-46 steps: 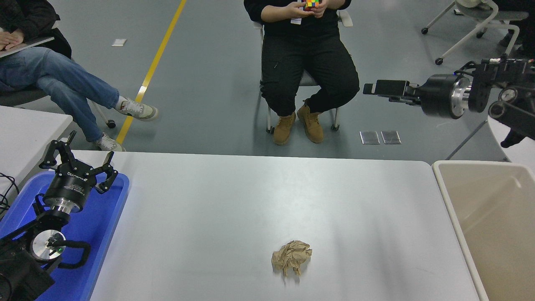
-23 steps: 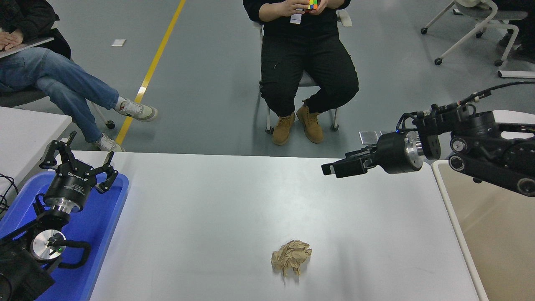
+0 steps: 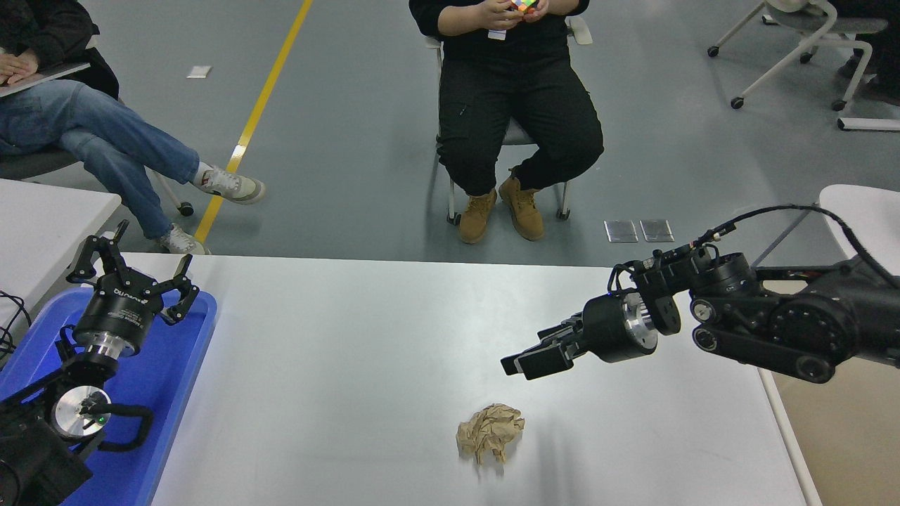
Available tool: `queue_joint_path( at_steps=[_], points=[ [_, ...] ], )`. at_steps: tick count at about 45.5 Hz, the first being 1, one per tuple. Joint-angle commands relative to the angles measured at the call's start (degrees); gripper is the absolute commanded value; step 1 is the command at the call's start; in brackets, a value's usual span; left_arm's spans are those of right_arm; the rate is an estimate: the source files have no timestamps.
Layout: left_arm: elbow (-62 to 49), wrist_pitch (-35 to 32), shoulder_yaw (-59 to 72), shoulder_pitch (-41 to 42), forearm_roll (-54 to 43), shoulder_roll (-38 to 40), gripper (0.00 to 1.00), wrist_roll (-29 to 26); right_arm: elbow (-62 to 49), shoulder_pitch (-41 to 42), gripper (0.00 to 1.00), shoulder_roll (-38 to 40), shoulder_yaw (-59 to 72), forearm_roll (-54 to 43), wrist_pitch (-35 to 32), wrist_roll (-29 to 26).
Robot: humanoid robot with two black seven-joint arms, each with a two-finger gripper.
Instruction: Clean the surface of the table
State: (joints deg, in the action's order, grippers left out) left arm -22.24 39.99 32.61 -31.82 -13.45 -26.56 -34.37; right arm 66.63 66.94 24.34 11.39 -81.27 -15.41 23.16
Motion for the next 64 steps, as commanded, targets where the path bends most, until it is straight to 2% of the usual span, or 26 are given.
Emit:
queue_joint_path(
  at_steps=[1, 7, 29, 44, 64],
  points=[
    [0.00, 0.00, 0.00, 0.00, 0.00, 0.02, 1.00, 0.00, -5.37, -3.75, 0.99, -4.21, -0.23, -1.35, 0.12, 0.04],
    [0.00, 0.00, 0.00, 0.00, 0.00, 0.02, 1.00, 0.00, -8.89, -5.51, 0.99, -6.49, -0.05, -1.35, 0.64, 0.04],
    [0.00, 0.00, 0.00, 0.00, 0.00, 0.02, 1.00, 0.00, -11.35, -9.02, 0.99, -10.36, 0.21, -1.52, 3.02, 0.04],
    [0.00, 0.00, 0.00, 0.00, 0.00, 0.02, 1.00, 0.00, -16.01, -10.87, 0.99, -11.77, 2.94, -1.52, 8.38, 0.04],
    [0.00, 0.00, 0.00, 0.00, 0.00, 0.02, 1.00, 0.00, -16.19, -13.07, 0.99, -12.65, 3.11, -1.52, 10.66, 0.04]
  ],
)
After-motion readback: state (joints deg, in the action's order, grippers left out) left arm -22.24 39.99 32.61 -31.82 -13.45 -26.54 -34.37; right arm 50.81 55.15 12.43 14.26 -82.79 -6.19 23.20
